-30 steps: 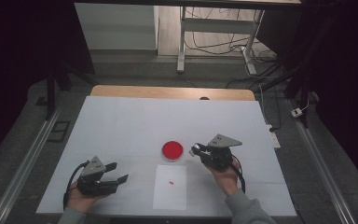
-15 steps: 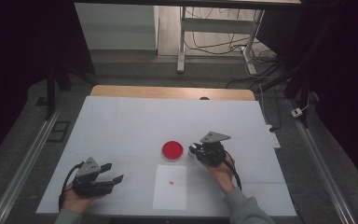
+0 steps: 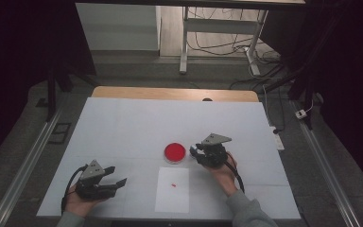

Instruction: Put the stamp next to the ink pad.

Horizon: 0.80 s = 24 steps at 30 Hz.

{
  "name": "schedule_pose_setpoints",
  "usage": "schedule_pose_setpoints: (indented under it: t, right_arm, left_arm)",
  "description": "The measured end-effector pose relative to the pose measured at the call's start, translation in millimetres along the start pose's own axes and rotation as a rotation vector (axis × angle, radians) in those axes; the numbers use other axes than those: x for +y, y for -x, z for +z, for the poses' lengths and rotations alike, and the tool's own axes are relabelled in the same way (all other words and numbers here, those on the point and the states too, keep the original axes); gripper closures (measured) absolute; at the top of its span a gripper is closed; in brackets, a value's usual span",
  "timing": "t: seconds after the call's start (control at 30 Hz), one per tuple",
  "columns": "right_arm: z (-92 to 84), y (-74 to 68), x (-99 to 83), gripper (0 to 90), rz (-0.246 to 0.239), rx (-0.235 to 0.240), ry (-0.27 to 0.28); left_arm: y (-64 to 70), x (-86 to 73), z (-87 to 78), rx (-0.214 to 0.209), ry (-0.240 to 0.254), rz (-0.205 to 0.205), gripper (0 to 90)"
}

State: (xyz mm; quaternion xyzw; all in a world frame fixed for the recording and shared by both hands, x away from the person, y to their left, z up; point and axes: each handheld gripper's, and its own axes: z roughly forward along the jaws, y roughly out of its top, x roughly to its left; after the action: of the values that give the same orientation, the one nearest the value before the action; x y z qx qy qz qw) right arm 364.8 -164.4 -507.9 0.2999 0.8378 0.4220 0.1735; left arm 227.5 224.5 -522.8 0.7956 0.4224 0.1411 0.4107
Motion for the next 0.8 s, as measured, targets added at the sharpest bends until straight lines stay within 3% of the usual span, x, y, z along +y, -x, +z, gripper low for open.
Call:
schedule_pose_setpoints:
  t: [0.07,0.23,0.43,0.6,0.8]
  right_arm:
    - [-5.3,0.6,1.6,46.5,-0.003,-0.005,0.037]
    - [-20.6,5.4,-0.1,43.6,0.001,0.015,0.083]
    - [-40.6,7.1,-8.2,43.2,-0.015,0.034,0.09]
    - [-58.3,8.0,-20.5,43.3,-0.031,0.023,0.092]
    - [-83.0,15.1,-41.9,43.5,-0.015,-0.012,0.087]
  left_arm:
    - [-0.6,0.3,-0.8,0.003,0.006,-0.001,32.6]
    - [-1.6,-0.4,-0.1,0.007,0.005,-0.002,32.6]
    - [-2.1,-0.3,0.8,0.009,0.003,0.001,32.6]
    - [-2.9,-0.6,2.2,0.009,-0.002,0.002,32.6]
    - [-3.3,-1.6,1.7,0.005,0.001,0.002,32.6]
